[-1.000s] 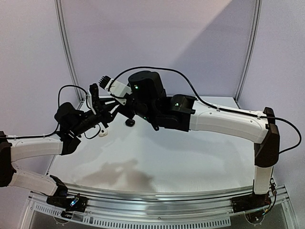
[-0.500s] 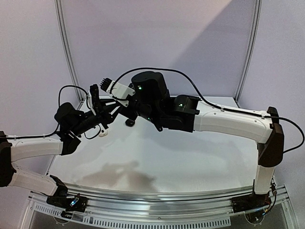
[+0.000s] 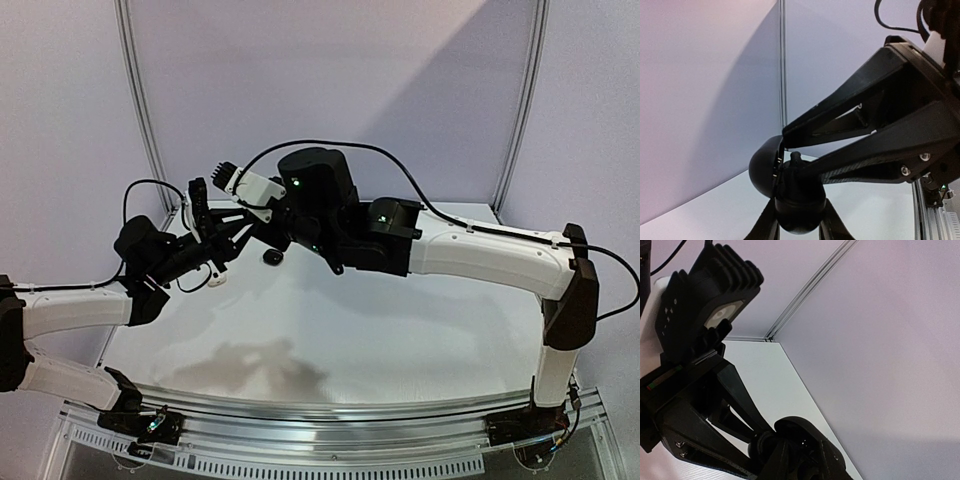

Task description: Insert the wireless bluetooth earbuds into the charging case

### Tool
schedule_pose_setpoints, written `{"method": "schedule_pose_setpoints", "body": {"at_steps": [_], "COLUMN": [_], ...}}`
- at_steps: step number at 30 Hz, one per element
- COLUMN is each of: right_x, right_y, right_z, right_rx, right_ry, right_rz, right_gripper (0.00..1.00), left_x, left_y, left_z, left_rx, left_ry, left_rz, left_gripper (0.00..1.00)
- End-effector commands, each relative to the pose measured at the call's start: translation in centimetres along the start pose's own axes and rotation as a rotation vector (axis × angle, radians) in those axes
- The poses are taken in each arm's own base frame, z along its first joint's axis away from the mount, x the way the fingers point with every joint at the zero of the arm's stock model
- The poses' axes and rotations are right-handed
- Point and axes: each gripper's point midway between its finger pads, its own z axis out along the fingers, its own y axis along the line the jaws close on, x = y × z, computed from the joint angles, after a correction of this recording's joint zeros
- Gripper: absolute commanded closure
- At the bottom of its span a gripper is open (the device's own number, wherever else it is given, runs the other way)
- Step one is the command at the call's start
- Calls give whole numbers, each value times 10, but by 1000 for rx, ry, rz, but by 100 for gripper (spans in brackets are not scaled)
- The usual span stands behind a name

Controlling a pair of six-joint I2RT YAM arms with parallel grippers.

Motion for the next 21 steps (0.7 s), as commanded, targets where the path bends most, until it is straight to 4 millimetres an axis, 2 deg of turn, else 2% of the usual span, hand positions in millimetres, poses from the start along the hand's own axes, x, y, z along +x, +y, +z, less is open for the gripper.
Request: {"method": "schedule_pose_setpoints", "body": {"at_steps": [1,8,21], "right_x": [17,10,19], "right_y": [7,1,6], "right_z": [-3,-9,-13], "right_rx": [-55,-64,-94], "right_ry": [68,57,99], "right_rz": [-42,-28,-47], "right_gripper": [78,78,77], "left_x": [-36,-36,-35], "left_y": [-15,-13,-13], "left_z": [-2,-3,-3], "left_rx": [49,41,40], "left_ry": [-122,-121,-119], "left_rz": [56,56,52], "left_gripper": [100,100,100]}}
